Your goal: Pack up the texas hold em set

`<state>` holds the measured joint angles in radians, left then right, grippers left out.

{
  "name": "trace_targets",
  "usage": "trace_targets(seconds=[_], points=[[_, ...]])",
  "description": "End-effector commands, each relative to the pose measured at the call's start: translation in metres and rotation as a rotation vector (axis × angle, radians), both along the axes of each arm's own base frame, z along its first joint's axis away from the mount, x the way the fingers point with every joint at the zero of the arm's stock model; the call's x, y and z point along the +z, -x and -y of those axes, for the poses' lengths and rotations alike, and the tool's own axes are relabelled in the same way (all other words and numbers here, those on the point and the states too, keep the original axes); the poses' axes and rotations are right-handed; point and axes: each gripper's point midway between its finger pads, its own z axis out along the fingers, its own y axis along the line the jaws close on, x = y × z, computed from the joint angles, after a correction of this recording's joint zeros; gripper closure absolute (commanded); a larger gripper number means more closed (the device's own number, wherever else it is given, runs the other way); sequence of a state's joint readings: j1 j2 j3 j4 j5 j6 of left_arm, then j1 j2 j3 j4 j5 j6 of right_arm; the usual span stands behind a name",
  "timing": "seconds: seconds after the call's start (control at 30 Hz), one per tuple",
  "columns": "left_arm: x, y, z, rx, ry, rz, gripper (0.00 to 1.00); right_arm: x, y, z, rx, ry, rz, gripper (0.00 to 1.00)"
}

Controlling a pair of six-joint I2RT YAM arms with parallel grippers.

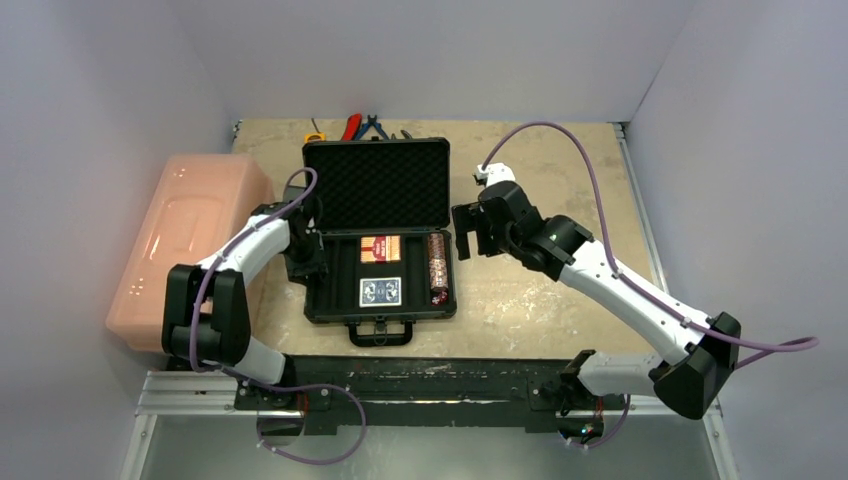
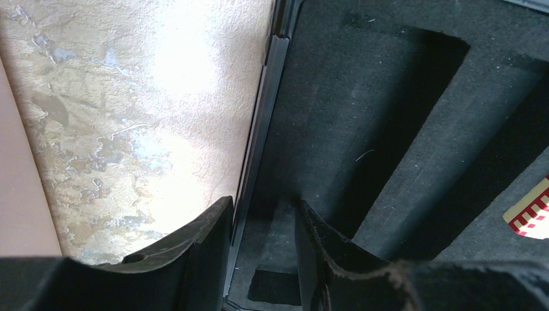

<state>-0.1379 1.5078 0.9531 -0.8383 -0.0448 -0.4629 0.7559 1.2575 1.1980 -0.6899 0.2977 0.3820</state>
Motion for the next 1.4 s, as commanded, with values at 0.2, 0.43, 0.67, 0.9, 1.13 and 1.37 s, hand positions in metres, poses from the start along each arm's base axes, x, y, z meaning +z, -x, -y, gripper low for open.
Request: trace_targets(seconds=[0.2,0.43,0.67,0.9,1.13,1.37], points=[[-0.003,-0.008,0.039,0.043,0.194,-0.017,0.74,-0.006,0.002,0.027,-0.114,0.019,0.004,0.05],[-0.001,-0.014,0.065,0.064,0.247,-0.005,0.76,-0.009,0.002,0.034,-0.146,0.034,-0.003,0.05],[0.011,-0.026,0.1,0.109,0.337,0.016,0.77,-0.015,0.004,0.044,-0.191,0.055,-0.016,0.05],[0.015,-0.034,0.142,0.1,0.432,0.002,0.78,-0.024,0.003,0.069,-0.306,0.091,-0.037,0.05],[0.026,-0.044,0.169,0.08,0.502,0.025,0.78,-0.036,0.001,0.101,-0.434,0.069,-0.087,0.06],[0.031,-0.065,0.196,0.079,0.592,0.047,0.78,-0.04,-0.001,0.114,-0.492,0.048,-0.11,0.06]])
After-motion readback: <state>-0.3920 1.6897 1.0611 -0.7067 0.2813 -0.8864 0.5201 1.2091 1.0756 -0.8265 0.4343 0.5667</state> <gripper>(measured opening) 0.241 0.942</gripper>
